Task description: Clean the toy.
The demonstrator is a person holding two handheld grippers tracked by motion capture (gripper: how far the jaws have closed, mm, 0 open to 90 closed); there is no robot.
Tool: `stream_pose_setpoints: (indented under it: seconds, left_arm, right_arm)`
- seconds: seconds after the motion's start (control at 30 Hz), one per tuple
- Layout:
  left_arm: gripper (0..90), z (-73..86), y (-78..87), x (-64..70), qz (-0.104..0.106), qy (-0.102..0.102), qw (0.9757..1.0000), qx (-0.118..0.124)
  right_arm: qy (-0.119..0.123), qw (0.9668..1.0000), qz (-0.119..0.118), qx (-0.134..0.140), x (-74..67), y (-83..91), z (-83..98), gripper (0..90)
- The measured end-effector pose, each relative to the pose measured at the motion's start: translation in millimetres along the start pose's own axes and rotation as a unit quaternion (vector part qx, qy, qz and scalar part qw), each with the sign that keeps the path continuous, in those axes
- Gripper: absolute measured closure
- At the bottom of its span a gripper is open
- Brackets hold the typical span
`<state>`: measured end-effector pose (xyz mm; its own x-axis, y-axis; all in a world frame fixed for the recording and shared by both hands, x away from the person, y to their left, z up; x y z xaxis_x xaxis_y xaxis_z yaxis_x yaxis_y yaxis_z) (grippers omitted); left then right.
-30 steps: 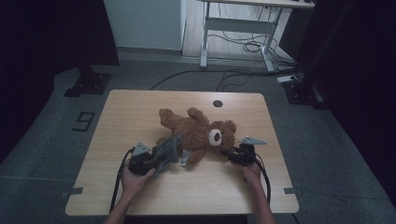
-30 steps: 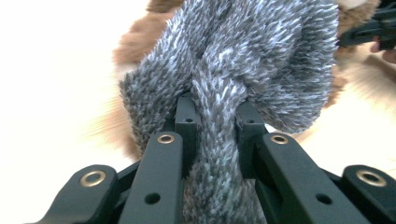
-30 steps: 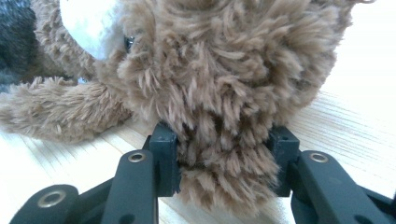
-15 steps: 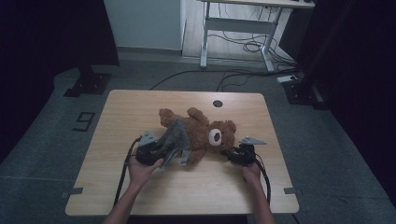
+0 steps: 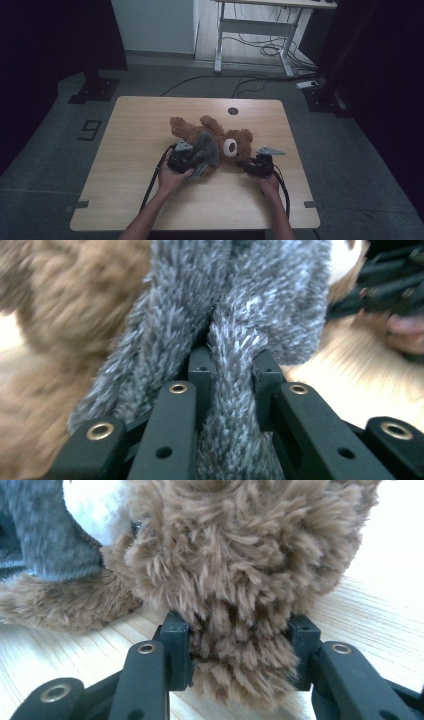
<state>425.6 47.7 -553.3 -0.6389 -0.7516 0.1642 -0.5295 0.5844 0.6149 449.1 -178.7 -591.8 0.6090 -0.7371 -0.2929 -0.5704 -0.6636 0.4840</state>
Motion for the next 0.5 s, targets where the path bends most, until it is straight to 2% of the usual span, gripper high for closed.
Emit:
stream_pose_setpoints:
  seconds: [0.07, 0.13, 0.3, 0.33, 0.5]
  left_arm:
    - [76.1, 6.7, 5.4, -7.4, -0.007, 0.002, 1.0, -0.004]
    - [76.2, 10.6, 13.9, -15.3, -0.013, 0.015, 0.9998, 0.001]
    - [76.3, 18.7, 24.3, -26.7, -0.029, 0.006, 0.9996, -0.001]
    - [76.3, 23.3, 28.4, -32.4, -0.029, 0.013, 0.9995, 0.001]
    - [76.4, 31.6, 41.9, -42.7, -0.033, 0.022, 0.9992, 0.009]
  right_arm:
    - [0.001, 1.0, 0.0, 0.0, -0.1, 0.0, 0.0, 57.3]
    - [0.0, 1.0, -0.001, 0.0, 0.2, 0.1, -0.1, 57.3]
    - [-0.001, 1.0, -0.002, -0.001, 0.4, 0.3, 0.0, 57.4]
    - [-0.001, 1.0, -0.002, -0.001, 0.4, 0.4, 0.0, 57.4]
    - [0.0, 1.0, -0.003, -0.002, 0.5, 0.3, 0.0, 57.4]
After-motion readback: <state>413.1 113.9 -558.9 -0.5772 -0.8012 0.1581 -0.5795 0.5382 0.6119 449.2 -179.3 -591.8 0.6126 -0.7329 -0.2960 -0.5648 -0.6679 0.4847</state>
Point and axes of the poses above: each handheld gripper's, and its own axes: y roughly backward along the jaws, z roughly out of its underside, x roughly to its right, the point moved 8 cm from there along -y, roughly forward along the jaws, and after that the axes turned 2 degrees about -z, right-handed, at the moved point
